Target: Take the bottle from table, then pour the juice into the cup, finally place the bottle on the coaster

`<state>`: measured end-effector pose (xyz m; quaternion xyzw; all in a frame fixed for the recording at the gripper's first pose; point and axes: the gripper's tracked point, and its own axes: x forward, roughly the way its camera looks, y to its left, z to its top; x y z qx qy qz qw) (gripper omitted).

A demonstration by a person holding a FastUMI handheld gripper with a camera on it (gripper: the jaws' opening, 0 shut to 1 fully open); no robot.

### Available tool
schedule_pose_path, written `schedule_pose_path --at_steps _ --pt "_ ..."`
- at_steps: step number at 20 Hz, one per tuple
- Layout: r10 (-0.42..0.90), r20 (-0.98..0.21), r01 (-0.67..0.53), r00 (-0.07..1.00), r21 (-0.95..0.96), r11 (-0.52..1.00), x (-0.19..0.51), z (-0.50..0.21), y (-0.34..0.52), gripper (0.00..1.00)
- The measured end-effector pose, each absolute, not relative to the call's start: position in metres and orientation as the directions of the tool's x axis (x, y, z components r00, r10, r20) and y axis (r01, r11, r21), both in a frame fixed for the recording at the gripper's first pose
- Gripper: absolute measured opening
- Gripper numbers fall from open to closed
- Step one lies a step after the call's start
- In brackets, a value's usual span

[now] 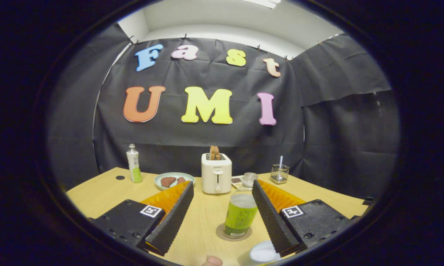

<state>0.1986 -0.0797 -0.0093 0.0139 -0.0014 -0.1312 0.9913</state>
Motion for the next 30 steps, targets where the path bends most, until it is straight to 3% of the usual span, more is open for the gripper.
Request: schedule_pose_path --at_steps 8,12,19,30 --pt "-0.243 0.061 0.240 0.968 0.054 0.969 0.111 0.057 -0.098 1.00" --pt "-0.258 0.023 0.257 0.966 0.050 0.965 0.059 0.076 -0.113 1.00" --pt "-0.117 0.013 0.116 0.993 0.029 0.993 0.000 0.085 -0.113 1.00" --pt "0.010 0.057 -0.022 0.998 0.223 0.975 -0.048 0.078 -0.114 1.00"
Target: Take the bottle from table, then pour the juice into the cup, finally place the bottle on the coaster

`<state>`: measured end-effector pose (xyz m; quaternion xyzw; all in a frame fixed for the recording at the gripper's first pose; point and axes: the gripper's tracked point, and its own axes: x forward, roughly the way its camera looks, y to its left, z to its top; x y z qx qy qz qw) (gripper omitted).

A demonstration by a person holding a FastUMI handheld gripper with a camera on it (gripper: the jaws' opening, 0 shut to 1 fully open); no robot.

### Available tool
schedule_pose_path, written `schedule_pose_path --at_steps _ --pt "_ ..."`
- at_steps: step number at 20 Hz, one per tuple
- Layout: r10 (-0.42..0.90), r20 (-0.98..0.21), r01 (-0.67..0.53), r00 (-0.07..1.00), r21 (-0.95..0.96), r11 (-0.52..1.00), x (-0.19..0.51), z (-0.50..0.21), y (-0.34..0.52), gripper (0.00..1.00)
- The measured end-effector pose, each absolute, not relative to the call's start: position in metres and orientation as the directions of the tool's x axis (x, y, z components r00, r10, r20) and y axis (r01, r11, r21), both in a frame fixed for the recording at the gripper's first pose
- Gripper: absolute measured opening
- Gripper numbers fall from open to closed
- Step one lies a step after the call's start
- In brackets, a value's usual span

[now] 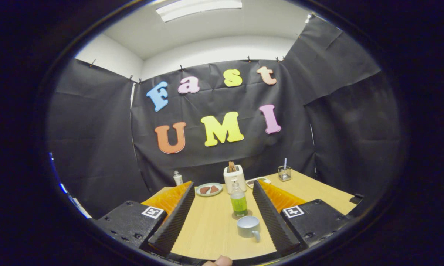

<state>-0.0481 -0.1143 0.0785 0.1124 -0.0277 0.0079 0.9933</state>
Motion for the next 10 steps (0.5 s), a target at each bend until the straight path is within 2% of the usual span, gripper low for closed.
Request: schedule_pose_path --at_steps 6,10 --pt "-0.051 0.020 0.048 0.999 0.121 0.991 -0.057 0.076 -0.117 1.00" --pt "-0.046 0.038 0.042 0.998 0.091 0.995 -0.062 0.080 -0.110 1.00"
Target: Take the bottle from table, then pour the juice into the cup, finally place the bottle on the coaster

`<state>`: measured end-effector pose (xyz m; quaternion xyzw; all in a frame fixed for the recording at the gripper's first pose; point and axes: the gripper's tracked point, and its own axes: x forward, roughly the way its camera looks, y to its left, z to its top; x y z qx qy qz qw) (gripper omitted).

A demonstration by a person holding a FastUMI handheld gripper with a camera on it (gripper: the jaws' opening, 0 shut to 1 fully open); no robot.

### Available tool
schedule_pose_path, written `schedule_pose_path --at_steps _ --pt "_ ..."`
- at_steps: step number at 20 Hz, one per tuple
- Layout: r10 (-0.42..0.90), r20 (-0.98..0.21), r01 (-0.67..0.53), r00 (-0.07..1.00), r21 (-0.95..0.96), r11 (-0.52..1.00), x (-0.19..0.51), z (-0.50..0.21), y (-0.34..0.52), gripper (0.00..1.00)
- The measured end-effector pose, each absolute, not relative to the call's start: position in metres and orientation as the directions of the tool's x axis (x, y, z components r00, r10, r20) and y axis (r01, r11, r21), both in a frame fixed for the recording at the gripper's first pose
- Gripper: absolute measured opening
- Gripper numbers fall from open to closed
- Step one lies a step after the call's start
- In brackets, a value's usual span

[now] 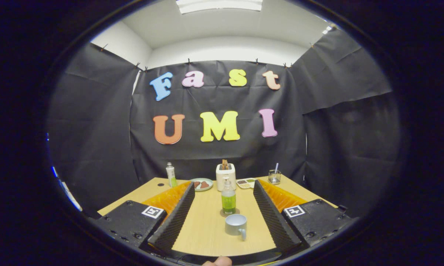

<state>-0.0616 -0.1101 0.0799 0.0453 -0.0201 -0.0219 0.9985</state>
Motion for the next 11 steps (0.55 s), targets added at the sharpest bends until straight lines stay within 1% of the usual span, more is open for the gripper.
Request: schedule_pose_path --at_steps 6,9,11 --pt "0.000 0.049 -0.007 0.999 0.150 0.989 -0.058 0.078 -0.106 1.00" --pt "0.014 0.064 -0.023 0.998 0.147 0.989 -0.055 0.077 -0.101 1.00" --pt "0.023 0.047 -0.029 0.999 0.139 0.990 -0.052 0.069 -0.098 1.00"
